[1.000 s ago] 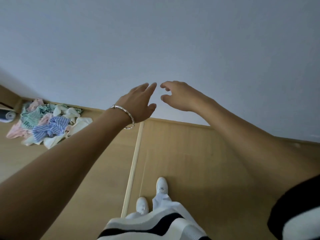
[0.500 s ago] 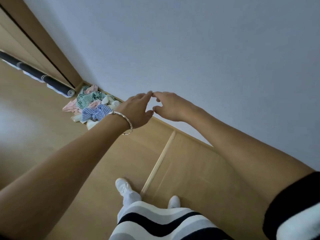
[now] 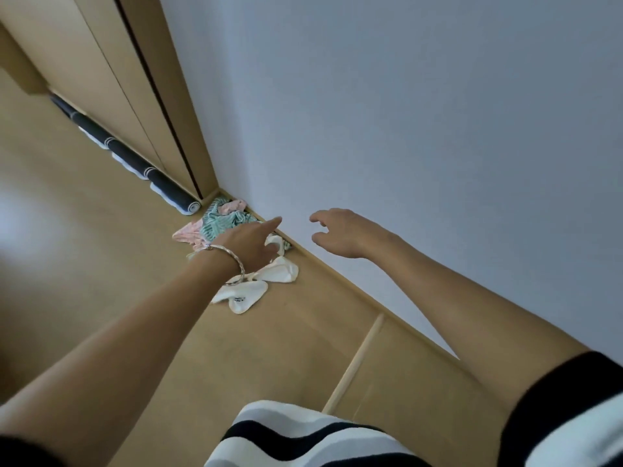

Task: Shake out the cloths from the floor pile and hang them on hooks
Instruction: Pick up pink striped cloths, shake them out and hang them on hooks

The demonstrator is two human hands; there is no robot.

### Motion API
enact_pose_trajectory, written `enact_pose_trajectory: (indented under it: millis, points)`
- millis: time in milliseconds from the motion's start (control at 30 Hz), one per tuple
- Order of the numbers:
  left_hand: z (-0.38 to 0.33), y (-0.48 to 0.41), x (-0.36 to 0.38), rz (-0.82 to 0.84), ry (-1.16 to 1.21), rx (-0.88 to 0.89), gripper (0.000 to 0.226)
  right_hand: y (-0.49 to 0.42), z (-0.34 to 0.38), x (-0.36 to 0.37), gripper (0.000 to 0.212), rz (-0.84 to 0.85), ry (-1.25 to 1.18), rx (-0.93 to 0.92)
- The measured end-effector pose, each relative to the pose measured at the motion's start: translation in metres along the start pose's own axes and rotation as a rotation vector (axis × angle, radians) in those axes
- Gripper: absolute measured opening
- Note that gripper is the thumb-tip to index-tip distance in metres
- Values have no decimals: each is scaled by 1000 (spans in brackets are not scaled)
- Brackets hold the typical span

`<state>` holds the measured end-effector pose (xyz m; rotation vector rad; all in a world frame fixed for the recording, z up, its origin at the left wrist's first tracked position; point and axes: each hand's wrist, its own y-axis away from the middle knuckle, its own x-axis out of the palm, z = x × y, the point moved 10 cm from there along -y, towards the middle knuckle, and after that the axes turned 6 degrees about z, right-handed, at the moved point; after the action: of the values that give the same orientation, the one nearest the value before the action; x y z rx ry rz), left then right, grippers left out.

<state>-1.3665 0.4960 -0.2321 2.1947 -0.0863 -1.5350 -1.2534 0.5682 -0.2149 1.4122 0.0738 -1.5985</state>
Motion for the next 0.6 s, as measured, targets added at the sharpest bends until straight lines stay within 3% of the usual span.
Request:
enact_pose_trajectory:
  millis: [233, 600]
  points:
    - [110, 19, -4, -13, 95, -160, 57, -56, 38, 6, 52, 97, 64, 71]
    - [233, 18, -35, -52, 129, -335, 59, -159, 165, 7, 52, 194, 215, -175]
